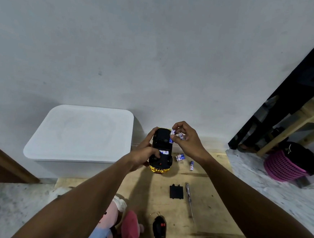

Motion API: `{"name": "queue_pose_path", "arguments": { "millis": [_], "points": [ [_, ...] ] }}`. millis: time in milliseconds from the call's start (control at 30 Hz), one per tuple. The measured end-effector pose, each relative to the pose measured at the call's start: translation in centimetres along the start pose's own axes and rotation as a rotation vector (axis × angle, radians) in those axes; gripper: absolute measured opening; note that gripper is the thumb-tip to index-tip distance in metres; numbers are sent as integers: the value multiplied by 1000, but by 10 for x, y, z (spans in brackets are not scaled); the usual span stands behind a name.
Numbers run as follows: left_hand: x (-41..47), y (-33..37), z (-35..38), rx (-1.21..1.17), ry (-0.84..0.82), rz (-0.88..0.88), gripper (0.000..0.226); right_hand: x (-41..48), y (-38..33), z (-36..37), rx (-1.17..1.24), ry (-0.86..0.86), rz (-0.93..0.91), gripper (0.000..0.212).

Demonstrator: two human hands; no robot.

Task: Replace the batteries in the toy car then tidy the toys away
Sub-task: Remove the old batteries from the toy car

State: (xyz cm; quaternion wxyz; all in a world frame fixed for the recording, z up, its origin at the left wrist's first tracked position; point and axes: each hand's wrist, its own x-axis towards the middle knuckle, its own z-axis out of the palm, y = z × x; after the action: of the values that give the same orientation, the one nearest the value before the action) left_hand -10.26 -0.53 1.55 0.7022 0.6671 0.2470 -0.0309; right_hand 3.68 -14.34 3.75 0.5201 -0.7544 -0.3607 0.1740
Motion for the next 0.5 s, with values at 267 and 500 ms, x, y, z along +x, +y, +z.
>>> {"name": "queue_pose_path", "arguments": {
  "millis": [267, 500],
  "points": [
    [0, -4, 3, -92, 18, 41, 78, 0, -2, -1, 36, 16, 43, 20],
    [4, -6, 9, -158, 109, 132, 59, 0, -8, 2, 116, 6, 208, 29]
  ]
}}
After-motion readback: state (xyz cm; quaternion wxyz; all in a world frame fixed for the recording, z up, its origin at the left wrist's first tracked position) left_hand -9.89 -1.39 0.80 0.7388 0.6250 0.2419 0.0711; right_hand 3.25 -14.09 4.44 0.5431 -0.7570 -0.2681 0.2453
